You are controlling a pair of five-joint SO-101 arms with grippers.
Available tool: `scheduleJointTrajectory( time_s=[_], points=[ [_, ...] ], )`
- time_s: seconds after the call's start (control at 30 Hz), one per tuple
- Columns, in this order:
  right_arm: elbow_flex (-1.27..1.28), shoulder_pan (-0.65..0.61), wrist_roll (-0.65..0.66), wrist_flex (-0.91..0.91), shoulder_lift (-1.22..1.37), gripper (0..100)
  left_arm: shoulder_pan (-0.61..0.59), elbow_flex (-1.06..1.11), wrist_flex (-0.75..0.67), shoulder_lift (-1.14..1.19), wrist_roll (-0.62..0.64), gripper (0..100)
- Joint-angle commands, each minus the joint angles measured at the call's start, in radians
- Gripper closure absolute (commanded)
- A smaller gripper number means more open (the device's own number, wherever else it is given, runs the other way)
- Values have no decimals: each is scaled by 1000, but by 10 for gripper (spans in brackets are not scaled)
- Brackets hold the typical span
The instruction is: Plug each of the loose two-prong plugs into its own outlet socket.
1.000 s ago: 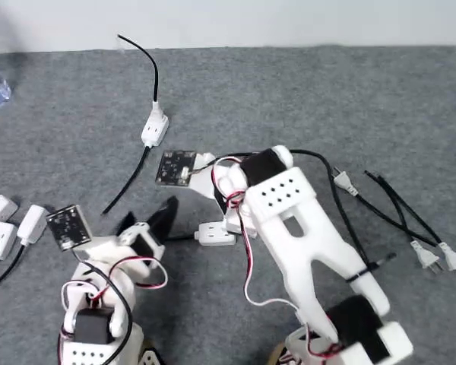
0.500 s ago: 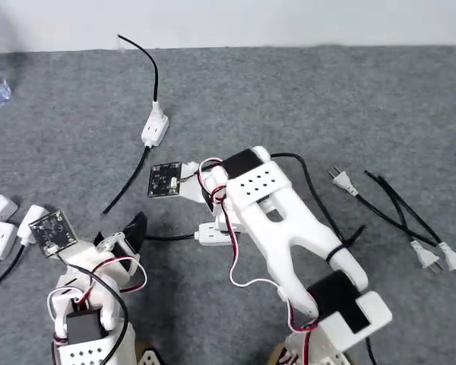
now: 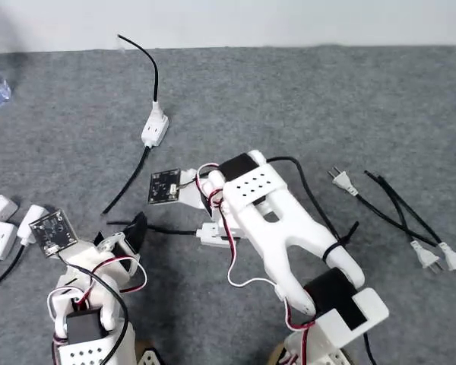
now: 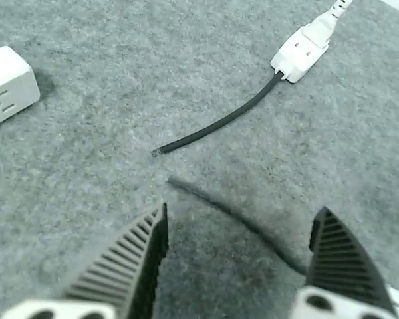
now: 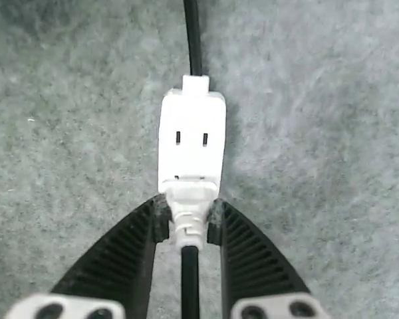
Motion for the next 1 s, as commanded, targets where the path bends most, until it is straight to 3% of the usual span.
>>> scheduleJointTrajectory(
  time_s=[0.0, 0.37, 0.63, 0.83, 0.97],
  points=[
    [0, -13, 9, -5, -7, 991, -3, -7, 5, 0, -9, 675],
    [141, -8, 9, -160, -5, 991, -3, -7, 5, 0, -9, 675],
    [104, -18, -43, -96, -47, 980, -2, -7, 2, 0, -9, 675],
    [-46, -39, -115, 111, -139, 690, -6, -7, 0, 0, -9, 675],
    [-144, -70, -117, 226, -197, 660, -9, -7, 0, 0, -11, 675]
  ],
)
